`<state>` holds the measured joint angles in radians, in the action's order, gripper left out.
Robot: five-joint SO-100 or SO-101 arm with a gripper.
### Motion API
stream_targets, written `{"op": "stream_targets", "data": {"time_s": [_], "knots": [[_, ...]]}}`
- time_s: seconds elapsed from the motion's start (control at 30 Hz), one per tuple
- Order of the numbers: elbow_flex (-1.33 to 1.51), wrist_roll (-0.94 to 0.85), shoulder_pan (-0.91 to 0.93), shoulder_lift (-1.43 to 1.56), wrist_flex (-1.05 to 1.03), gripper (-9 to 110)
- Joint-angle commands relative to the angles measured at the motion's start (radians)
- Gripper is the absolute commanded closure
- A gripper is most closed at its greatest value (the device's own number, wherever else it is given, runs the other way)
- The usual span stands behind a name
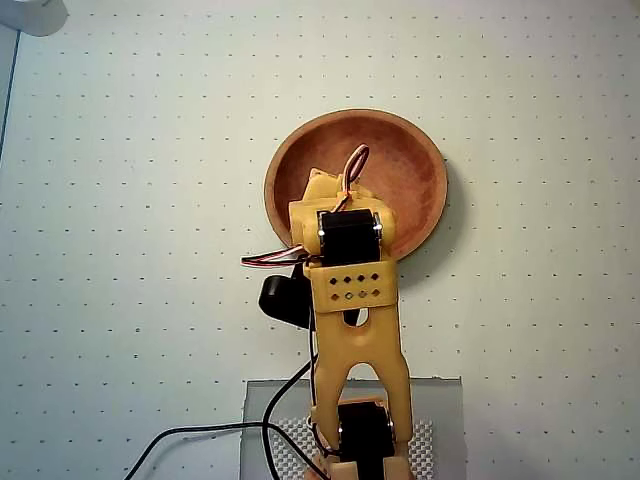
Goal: Grasp a clothespin and put it in the bowl.
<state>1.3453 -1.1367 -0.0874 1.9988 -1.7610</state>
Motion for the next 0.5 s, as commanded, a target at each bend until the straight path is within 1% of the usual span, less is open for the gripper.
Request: {"op": "stream_targets", "data": {"time_s": [0.0, 0.3, 0.47], "knots": [[-0.002, -0.109, 0.038, -0.008, -0.025, 104], [0.255, -0.256, 0.12, -0.025, -0.02, 104], [0.334, -0.339, 0.163, -0.026, -0.02, 104]]}}
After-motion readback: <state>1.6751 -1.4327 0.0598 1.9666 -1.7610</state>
